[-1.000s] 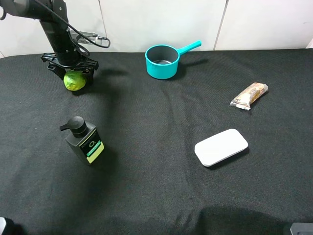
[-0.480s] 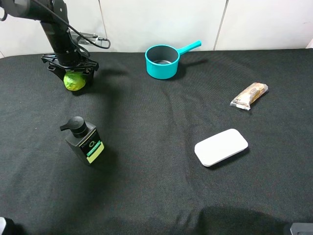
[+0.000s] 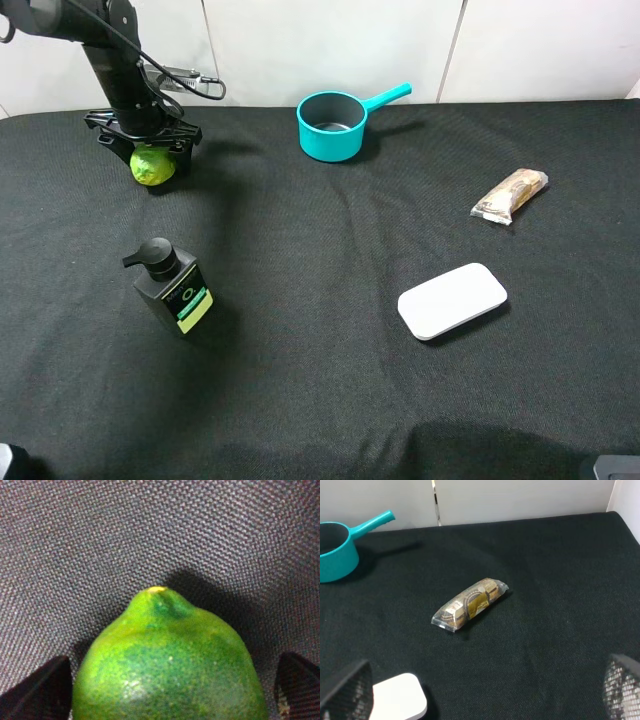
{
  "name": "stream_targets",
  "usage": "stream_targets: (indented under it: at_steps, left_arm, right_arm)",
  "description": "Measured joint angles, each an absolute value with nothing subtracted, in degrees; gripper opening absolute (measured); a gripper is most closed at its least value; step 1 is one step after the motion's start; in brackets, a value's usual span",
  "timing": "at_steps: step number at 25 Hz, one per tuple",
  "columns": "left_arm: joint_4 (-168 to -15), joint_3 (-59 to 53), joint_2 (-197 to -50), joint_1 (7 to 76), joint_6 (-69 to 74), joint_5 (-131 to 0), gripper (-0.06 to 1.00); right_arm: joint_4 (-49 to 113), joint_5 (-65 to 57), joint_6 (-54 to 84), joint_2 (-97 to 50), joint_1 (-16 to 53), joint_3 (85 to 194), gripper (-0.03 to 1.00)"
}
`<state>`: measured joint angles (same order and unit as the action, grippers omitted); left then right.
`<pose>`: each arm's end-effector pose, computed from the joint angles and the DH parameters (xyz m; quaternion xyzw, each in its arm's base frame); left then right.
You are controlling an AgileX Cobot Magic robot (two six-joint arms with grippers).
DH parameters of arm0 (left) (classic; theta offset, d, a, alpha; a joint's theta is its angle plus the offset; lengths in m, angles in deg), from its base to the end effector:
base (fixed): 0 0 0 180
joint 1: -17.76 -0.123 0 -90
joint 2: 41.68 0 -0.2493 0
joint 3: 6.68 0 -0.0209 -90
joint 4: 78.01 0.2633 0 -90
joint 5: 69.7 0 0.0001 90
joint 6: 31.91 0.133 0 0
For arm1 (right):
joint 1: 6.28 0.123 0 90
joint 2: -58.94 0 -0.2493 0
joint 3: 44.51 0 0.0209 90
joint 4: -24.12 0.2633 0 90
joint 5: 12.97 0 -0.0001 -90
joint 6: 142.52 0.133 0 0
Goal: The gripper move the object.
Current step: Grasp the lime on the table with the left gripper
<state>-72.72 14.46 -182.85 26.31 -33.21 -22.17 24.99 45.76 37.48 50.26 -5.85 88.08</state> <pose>0.4576 -0.0596 0.0361 0.0900 0.9893 0.0278 0.1110 0.0811 0.0023 0.2690 -0.0033 0.8425 0.0096 0.5386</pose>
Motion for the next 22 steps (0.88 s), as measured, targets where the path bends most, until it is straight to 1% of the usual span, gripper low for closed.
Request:
stream_targets:
  at_steps: [22]
  left_arm:
    - [-72.7,14.5,-182.8,26.3,-33.2,-22.2,0.8]
  right_arm:
    - [25.0,45.8,37.5,50.3,-5.9,88.1,0.69]
